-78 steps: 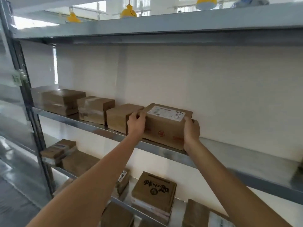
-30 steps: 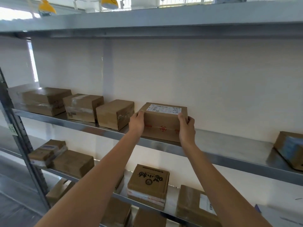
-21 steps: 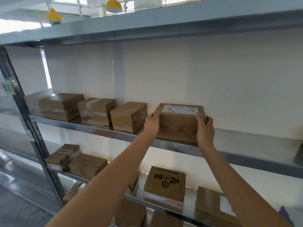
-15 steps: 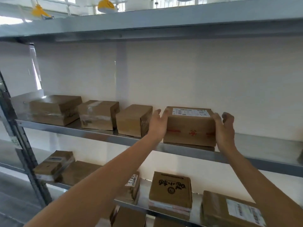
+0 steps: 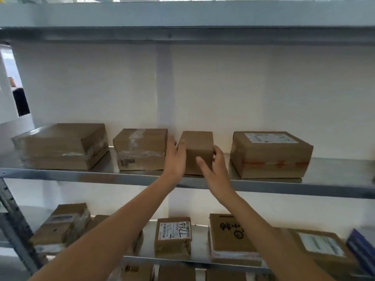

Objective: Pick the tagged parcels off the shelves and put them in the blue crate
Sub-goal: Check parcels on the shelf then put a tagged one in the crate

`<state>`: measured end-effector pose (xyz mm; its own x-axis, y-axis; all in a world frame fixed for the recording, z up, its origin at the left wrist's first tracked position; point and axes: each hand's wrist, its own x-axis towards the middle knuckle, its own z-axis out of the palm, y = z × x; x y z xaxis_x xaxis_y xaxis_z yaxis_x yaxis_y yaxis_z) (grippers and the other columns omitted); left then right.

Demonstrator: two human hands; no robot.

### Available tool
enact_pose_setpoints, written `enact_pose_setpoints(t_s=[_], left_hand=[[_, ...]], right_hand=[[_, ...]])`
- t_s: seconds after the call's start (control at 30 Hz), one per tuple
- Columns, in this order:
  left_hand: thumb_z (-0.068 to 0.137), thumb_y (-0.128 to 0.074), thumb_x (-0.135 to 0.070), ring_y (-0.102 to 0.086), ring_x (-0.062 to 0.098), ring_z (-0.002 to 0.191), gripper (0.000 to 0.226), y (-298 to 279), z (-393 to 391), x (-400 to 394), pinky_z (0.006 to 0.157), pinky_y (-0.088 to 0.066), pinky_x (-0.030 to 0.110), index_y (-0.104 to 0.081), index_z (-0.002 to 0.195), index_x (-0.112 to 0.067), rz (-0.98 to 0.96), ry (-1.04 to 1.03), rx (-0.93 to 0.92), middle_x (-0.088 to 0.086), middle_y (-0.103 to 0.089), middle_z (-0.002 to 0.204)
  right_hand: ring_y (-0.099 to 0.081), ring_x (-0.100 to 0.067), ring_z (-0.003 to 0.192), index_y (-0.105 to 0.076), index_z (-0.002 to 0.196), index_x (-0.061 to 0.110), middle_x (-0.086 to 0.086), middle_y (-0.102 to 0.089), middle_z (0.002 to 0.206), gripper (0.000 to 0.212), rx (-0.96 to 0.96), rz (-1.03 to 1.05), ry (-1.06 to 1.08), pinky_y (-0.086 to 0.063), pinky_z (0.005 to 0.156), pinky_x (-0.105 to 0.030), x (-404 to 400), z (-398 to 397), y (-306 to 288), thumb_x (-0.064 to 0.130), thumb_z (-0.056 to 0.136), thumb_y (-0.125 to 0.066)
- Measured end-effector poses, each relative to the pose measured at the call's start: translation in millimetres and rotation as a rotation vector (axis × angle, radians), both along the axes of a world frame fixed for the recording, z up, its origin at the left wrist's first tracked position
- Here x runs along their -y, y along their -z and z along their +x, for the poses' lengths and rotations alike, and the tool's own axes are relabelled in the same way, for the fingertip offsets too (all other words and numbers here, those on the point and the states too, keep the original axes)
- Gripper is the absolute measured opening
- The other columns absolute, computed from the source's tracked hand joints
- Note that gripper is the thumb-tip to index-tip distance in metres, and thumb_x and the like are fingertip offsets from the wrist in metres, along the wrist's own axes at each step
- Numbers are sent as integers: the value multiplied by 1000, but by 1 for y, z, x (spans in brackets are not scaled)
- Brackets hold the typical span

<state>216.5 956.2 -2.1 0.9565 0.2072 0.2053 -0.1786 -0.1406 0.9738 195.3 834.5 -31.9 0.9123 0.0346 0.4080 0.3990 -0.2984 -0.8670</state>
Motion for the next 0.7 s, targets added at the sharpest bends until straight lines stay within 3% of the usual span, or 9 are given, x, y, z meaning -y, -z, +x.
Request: enact_pose_setpoints(t_s=[0.07, 0.2, 0.3, 0.43, 0.5, 0.63, 0.7], left_hand=[[99, -27, -54, -32, 25, 140, 62, 6, 1, -3, 118, -24, 44, -12, 153, -28, -38, 57, -120, 3, -31, 154], [100, -32, -49, -46, 21, 122, 47, 7, -2, -7, 102, -39, 34, -27, 140, -24, -113, 91, -115, 4, -45, 133], [102, -28, -43, -54, 13, 110, 32, -9, -2, -14, 89, -40, 29, -50, 119, -28, -154, 139, 23, -3, -57, 118], [102, -20, -50, -57, 13, 107, 43, -22, 5, -29, 99, -35, 41, -63, 109, -48, -136, 218, 76, -11, -66, 120], [101, -22, -50, -51, 12, 96, 41, -21, 9, -32, 92, -35, 36, -62, 111, -49, -118, 227, 73, -11, -64, 112], [94, -37, -56, -50, 15, 88, 31, -22, 7, -26, 79, -38, 29, -66, 100, -47, -147, 268, 35, -8, -58, 88], [88, -40, -58, -58, 13, 86, 29, -23, 5, -22, 75, -42, 27, -69, 85, -53, -136, 279, 17, -14, -64, 79]], right_hand=[[-42, -1, 121, -20, 147, 23, 11, -42, 135, 66, -67, 65, -10, -33, 84, 4, -2, 8, 3, 40, 95, -56], [-55, -8, 110, -33, 131, 24, 7, -54, 121, 51, -101, 78, 48, -43, 81, -14, 7, 12, 2, 46, 92, -57], [-53, 4, 103, -43, 111, 38, 17, -56, 112, 36, -60, 176, 91, -41, 77, -14, 17, 9, -18, 60, 86, -55], [-58, -10, 109, -53, 125, 27, 5, -61, 118, 67, -66, 323, 100, -46, 88, -30, 25, 10, -44, 71, 75, -44], [-61, -13, 108, -57, 123, 24, 0, -65, 117, 60, -80, 347, 81, -47, 90, -33, 27, 12, -47, 66, 83, -42], [-73, -8, 83, -66, 109, 29, 7, -76, 94, 43, -186, 412, 35, -55, 56, -19, 28, 16, -38, 60, 93, -41], [-72, -4, 78, -66, 107, 33, 11, -76, 90, 40, -211, 406, 19, -53, 53, -17, 28, 15, -35, 61, 93, -41]])
